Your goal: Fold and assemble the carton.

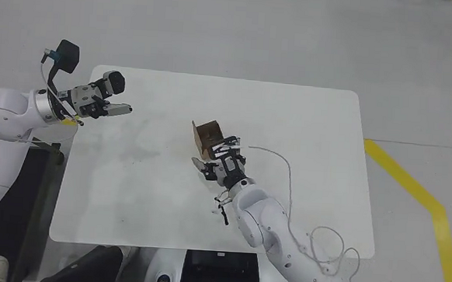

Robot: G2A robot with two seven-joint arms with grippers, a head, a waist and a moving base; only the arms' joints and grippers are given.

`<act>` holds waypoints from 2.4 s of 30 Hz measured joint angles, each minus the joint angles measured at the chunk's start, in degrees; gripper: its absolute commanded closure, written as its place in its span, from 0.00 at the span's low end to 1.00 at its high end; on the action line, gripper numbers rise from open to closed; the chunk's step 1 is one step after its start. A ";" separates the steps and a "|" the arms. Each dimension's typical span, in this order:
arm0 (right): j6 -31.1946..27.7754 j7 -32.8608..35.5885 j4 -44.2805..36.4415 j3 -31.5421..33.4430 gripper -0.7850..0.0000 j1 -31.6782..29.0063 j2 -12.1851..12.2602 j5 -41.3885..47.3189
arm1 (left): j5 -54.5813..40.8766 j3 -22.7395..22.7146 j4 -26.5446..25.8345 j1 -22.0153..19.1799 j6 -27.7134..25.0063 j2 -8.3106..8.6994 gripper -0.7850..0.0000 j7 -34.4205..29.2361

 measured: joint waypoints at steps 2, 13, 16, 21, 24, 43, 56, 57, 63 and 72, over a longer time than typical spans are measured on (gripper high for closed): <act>1.50 -0.80 0.96 -0.18 0.00 0.73 -0.49 -0.02 | 0.00 0.00 0.00 0.00 0.00 0.00 0.00 0.00; 7.43 3.10 3.25 2.08 0.00 0.94 -1.35 -2.24 | 0.00 0.00 0.00 0.00 0.00 0.00 0.00 0.00; 8.19 3.17 2.11 4.66 0.00 -0.38 -0.95 -3.00 | 0.00 0.00 0.00 0.00 0.00 0.00 0.00 0.00; 8.52 4.39 0.35 9.41 0.00 -1.90 -0.25 -4.55 | 0.00 0.00 0.00 0.00 0.00 0.00 0.00 0.00; 8.95 5.32 -0.64 12.25 0.00 -2.46 0.10 -5.70 | 0.00 0.00 0.00 0.00 0.00 0.00 0.00 0.00; 5.95 5.20 -3.30 7.52 0.00 -1.63 -1.76 -3.82 | 0.00 0.00 0.00 0.00 0.00 0.00 0.00 0.00; 15.56 3.32 4.85 6.06 0.00 3.68 -4.48 -5.50 | 0.00 0.00 0.00 0.00 0.00 0.00 0.00 0.00; 15.72 3.49 4.67 6.27 0.00 3.34 -4.47 -5.83 | 0.00 0.00 0.00 0.00 0.00 0.00 0.00 0.00; 16.15 4.65 1.59 9.48 0.00 -0.41 -3.87 -8.21 | 0.00 0.00 0.00 0.00 0.00 0.00 0.00 0.00; 14.84 6.10 -7.30 15.76 0.00 -7.49 -2.63 -11.34 | 0.00 0.00 0.00 0.00 0.00 0.00 0.00 0.00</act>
